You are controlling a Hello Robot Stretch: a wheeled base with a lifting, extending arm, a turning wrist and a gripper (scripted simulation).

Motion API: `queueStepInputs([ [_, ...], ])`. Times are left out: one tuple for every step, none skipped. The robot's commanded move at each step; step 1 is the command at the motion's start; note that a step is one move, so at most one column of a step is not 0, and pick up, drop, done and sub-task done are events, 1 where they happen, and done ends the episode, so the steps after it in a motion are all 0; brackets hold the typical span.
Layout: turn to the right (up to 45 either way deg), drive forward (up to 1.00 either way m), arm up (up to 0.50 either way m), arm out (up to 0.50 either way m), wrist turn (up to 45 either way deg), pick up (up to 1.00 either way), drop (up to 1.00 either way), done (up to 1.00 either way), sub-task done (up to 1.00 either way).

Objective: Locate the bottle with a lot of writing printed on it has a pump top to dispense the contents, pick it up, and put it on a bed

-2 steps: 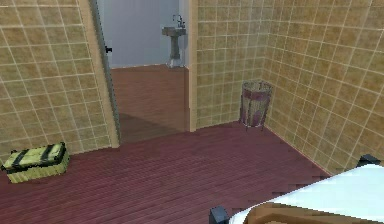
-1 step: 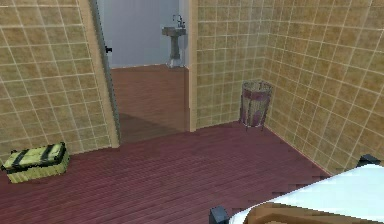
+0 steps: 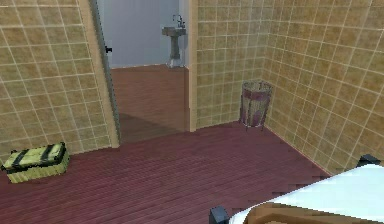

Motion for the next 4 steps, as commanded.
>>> queueStepInputs([
  [0.0,0.0,-0.3,0.0,0.0,0.0,0.0,0.0,0.0],
  [0.0,0.0,-0.32,0.0,0.0,0.0,0.0,0.0,0.0],
  [0.0,0.0,0.0,0.0,0.0,0.0,1.0,0.0,0.0],
  [0.0,0.0,0.1,0.0,0.0,0.0,0.0,0.0,0.0],
])
